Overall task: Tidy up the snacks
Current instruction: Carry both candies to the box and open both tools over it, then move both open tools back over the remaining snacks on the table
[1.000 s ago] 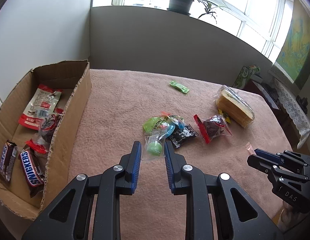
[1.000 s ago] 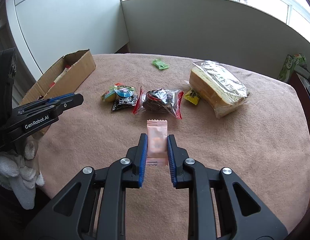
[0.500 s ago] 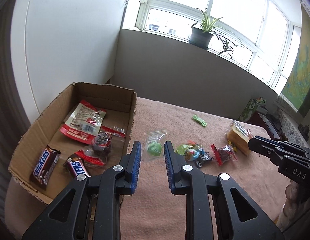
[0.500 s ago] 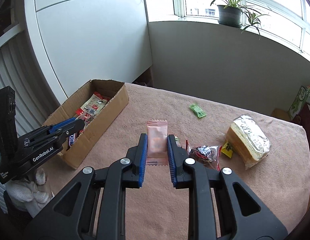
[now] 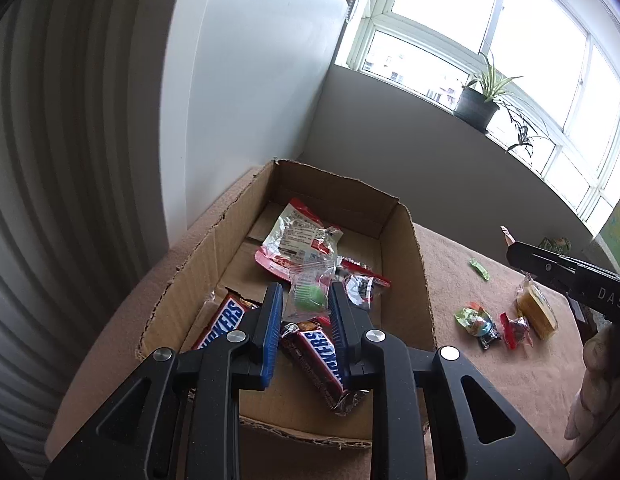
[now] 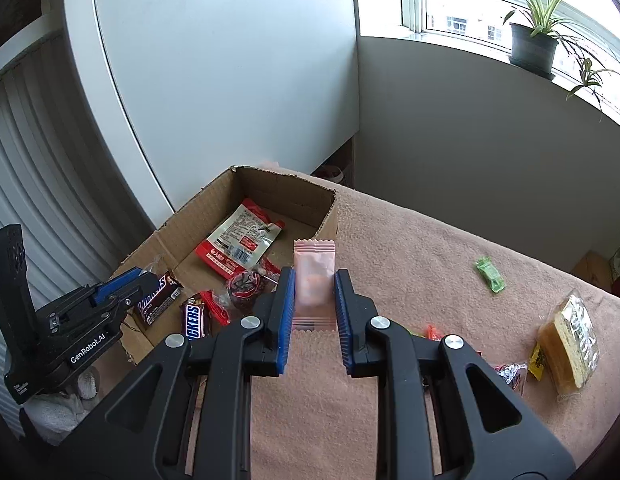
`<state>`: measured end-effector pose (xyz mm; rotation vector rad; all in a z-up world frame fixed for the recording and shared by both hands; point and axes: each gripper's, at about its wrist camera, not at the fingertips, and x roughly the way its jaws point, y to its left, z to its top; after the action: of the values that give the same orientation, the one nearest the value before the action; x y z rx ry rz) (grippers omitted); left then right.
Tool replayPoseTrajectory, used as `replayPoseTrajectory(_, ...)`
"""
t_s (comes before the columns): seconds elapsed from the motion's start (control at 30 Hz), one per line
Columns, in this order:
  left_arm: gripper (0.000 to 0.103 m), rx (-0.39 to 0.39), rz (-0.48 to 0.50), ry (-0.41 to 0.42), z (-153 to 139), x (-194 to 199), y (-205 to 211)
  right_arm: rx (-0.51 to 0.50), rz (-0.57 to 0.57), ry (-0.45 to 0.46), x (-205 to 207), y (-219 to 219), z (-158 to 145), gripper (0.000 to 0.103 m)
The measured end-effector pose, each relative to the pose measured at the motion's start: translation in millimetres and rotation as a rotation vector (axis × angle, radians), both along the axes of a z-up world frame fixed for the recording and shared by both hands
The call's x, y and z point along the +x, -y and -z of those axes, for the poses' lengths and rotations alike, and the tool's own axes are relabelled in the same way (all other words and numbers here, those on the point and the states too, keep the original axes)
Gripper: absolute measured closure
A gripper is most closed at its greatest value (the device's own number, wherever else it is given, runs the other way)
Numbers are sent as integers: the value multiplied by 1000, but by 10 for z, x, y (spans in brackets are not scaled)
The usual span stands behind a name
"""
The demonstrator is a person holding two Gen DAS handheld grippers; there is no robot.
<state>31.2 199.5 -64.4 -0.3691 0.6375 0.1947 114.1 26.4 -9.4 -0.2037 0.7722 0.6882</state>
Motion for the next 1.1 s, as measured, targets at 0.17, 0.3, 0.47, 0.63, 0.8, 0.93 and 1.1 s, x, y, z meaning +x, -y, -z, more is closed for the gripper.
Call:
replayPoseTrajectory(0.17, 81, 12, -13, -3, 18, -38, -87, -13, -30, -28, 108, -322, 94, 83)
replayPoseTrajectory(0.3, 81, 21, -12, -4, 19, -55, -100, -20, -59, -48, 166, -548, 159, 82)
replayPoseTrajectory(0.47, 80, 32, -6, -3, 18, -50, -94, -24, -71, -38, 170, -711, 173, 74)
replayPoseTrajectory(0.63, 54, 45, -16, 4, 0, -60, -88, 6, -57, 2, 118, -704, 85, 17)
replayPoseTrajectory(0.8, 37, 73, -22, 29, -52, -90, -35, 1, -39, 31, 106, -659, 9, 8)
replayPoseTrajectory(0.93, 37, 83, -13, 21, -48, -71, 10, 11, -25, 36, 116, -586, -32, 8)
replayPoseTrajectory(1.1, 35, 84, -13, 24, -69, -65, 59, 14, -12, 32, 114, -468, -60, 7)
